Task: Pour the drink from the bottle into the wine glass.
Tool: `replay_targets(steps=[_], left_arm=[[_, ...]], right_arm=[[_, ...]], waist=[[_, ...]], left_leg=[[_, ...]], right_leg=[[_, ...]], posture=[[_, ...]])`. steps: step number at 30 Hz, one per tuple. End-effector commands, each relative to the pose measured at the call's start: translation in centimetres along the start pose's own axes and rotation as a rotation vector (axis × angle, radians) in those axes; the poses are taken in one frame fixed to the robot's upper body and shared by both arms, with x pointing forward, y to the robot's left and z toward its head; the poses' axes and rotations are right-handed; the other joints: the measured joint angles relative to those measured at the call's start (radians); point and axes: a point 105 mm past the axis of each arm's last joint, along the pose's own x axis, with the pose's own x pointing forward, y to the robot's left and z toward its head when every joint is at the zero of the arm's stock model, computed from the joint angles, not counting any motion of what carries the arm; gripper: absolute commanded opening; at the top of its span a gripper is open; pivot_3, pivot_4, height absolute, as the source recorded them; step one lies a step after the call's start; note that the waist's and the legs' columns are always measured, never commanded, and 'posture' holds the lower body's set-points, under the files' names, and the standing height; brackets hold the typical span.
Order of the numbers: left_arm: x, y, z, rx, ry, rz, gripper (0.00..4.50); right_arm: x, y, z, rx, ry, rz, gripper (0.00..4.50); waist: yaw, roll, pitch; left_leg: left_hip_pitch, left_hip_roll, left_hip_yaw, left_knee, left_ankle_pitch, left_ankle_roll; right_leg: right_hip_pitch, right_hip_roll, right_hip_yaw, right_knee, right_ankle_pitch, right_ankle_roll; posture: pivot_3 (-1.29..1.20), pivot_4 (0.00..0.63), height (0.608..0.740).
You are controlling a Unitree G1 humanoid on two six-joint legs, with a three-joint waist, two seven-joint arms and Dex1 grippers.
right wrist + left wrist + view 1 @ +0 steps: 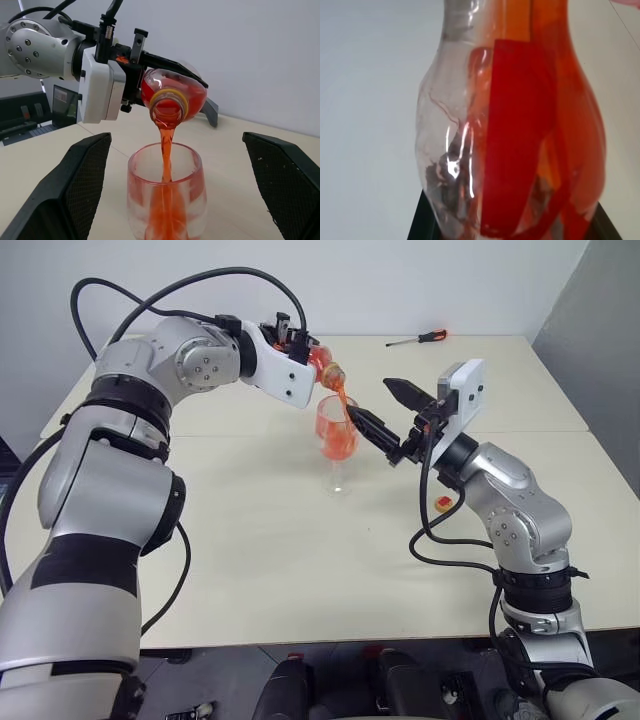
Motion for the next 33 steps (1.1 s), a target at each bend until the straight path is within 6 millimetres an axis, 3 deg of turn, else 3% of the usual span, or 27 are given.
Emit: replay_targets(steps=[1, 33], left_arm=[[-0.87, 2.51, -0.35, 0.027, 0.014, 0.072, 1.19], [-0.97, 1.67, -0.73, 0.036, 0.028, 0.057, 1.19]], right_arm=[[-0.14, 0.4, 1.33, -0.04, -0.038, 0.015, 4.5], [-0.02, 0.36, 1.04, -0.035, -0.021, 0.03, 4.5]], waist=[[0.0, 0.0, 0.0], [0.0, 0.0, 0.0]], left_leg=[[0.0, 0.0, 0.0, 0.0, 0.0, 0.0], [0.0, 0.0, 0.0, 0.0, 0.0, 0.0]], right_leg=[[0.0, 0.0, 0.0, 0.0, 0.0, 0.0], [0.0, 0.0, 0.0, 0.001, 0.0, 0.0]], posture=[[0.0, 0.15, 0.74], [0.0, 0.15, 0.74]])
